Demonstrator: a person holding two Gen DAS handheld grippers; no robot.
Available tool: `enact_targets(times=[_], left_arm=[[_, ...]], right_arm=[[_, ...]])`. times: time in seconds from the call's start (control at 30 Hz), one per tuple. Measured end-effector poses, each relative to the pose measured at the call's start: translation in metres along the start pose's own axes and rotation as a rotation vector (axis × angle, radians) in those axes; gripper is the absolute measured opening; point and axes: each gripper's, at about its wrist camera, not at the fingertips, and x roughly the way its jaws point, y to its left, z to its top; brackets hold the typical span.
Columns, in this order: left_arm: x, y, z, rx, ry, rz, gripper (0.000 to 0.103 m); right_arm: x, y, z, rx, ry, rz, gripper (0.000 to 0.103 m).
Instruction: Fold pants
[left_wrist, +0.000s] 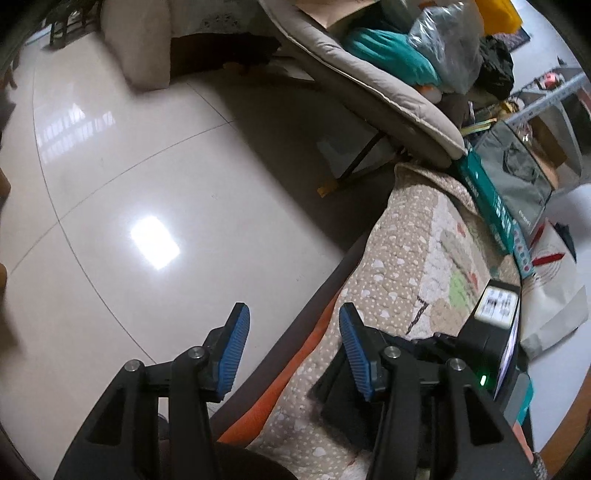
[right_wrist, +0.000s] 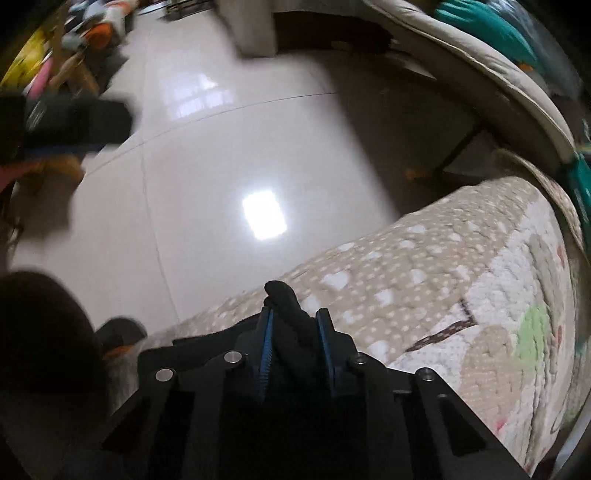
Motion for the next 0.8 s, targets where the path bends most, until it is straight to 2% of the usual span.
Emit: enact_targets(times=[0.23,0.33,0.37,0.4,0.47,0.53,0.6,0.73,0.8], left_arm=[[0.001,0.010,0.003,-0.021,-0.002,0.011,0.050],[-0.002,0.008,0.003,-0.009,-0.001,0.019,0.050],[-0.003,0.006,0.003,0.000,-0.003,0.023,0.050],[-0.005,0.003,0.003,0.009,-0.003,0.024,0.050],[-0.008,-0.007,0.000,0.037,0.002,0.018,0.050],[-0.008,-0.018,-0.004,0.063,0.019,0.002,0.050],[-0.006,-0.037,-0.011,0.104,0.045,-0.028,0.050],[-0.001,-0.085,-0.035,0.240,0.091,-0.040,0.050],[0.002,-0.110,-0.051,0.302,0.118,-0.048,0.051]], right_arm=[[0.013,-0.016,0.023,0.095,0.010,-0.040,0.026],[0.015,-0.024,0.028,0.166,-0.015,-0.017,0.047],[0.008,-0.032,0.029,0.207,-0.042,-0.006,0.059],[-0.002,-0.037,0.031,0.245,-0.076,-0.003,0.064],[-0.032,-0.057,0.021,0.327,-0.159,-0.017,0.064],[-0.058,-0.074,0.000,0.401,-0.201,-0.036,0.064],[-0.081,-0.082,-0.036,0.461,-0.228,-0.073,0.064],[-0.105,-0.100,-0.140,0.629,-0.231,-0.126,0.064],[-0.112,-0.112,-0.177,0.708,-0.217,-0.159,0.064]])
